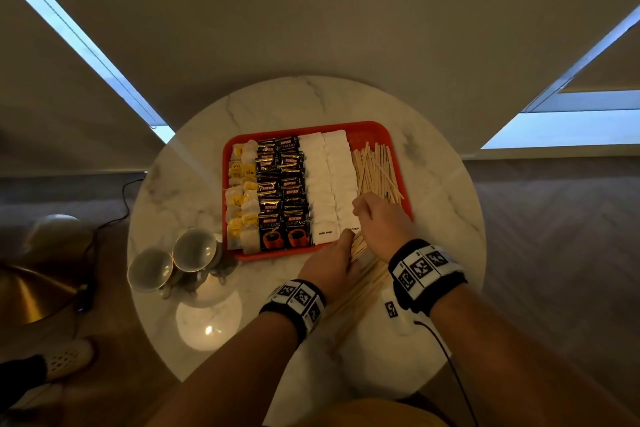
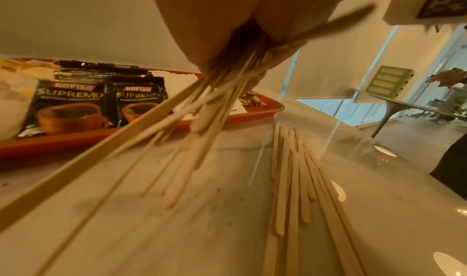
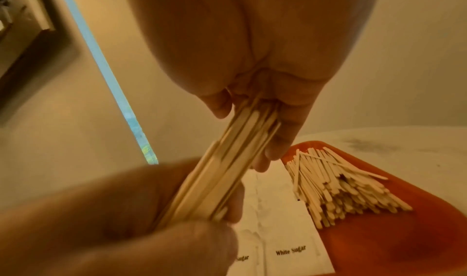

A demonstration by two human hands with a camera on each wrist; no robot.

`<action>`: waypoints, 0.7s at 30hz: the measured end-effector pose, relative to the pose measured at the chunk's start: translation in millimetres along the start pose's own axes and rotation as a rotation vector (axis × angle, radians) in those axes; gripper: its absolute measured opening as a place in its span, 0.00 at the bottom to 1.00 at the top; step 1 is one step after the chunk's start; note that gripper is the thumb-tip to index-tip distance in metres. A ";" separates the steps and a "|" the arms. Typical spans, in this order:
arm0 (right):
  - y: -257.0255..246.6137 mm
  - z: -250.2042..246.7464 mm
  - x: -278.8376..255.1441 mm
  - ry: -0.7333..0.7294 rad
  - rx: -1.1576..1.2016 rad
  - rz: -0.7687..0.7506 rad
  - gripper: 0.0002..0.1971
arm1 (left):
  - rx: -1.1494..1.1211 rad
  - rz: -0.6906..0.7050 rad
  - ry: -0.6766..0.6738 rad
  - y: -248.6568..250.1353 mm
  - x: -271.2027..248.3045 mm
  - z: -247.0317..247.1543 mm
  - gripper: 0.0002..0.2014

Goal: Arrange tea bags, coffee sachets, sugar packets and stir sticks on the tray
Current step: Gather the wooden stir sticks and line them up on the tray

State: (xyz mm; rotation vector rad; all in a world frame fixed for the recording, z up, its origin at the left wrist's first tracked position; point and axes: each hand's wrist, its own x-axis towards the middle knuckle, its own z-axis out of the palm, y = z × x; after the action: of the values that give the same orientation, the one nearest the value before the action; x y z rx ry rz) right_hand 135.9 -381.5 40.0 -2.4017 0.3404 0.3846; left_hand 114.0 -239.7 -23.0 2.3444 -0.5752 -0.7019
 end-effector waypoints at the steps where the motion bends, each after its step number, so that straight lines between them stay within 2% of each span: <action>1: -2.5 1.6 0.2 -0.019 -0.032 -0.031 0.18 | -0.010 0.005 0.003 2.3 2.1 -1.5 0.18; 3: -5.8 4.3 0.2 -0.018 0.014 -0.081 0.17 | -0.055 0.000 0.010 3.7 7.1 -3.5 0.17; 5: -5.3 4.5 -0.4 0.071 0.141 -0.102 0.21 | -0.135 -0.023 0.049 0.1 11.2 -5.8 0.12; 7: -0.6 5.4 -4.9 0.145 0.216 -0.067 0.27 | -0.292 -0.074 0.149 -4.4 14.7 -11.7 0.08; 8: 4.0 8.5 -7.9 0.137 0.230 -0.041 0.30 | -0.384 -0.104 0.202 -5.6 16.3 -16.2 0.08; 11: 16.7 24.7 -18.6 -0.076 0.201 0.015 0.35 | -0.597 -0.157 0.318 -8.2 21.8 -29.6 0.09; 15: 24.0 43.6 -26.1 -0.327 0.208 -0.049 0.28 | -0.783 -0.186 0.402 -13.1 27.5 -36.8 0.07; 18: 21.2 50.0 -26.2 -0.416 0.195 -0.066 0.35 | -0.925 -0.212 0.428 -8.8 28.0 -37.5 0.05; 21: 17.9 58.6 -21.0 -0.415 0.077 -0.071 0.27 | -1.033 -0.200 0.429 -1.8 26.7 -36.9 0.06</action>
State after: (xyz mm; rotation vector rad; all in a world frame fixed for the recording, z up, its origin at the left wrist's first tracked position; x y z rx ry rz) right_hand 99.7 -353.3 -5.7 -2.1831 0.0803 0.8031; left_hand 157.2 -237.2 -8.6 1.4876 0.2070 -0.3972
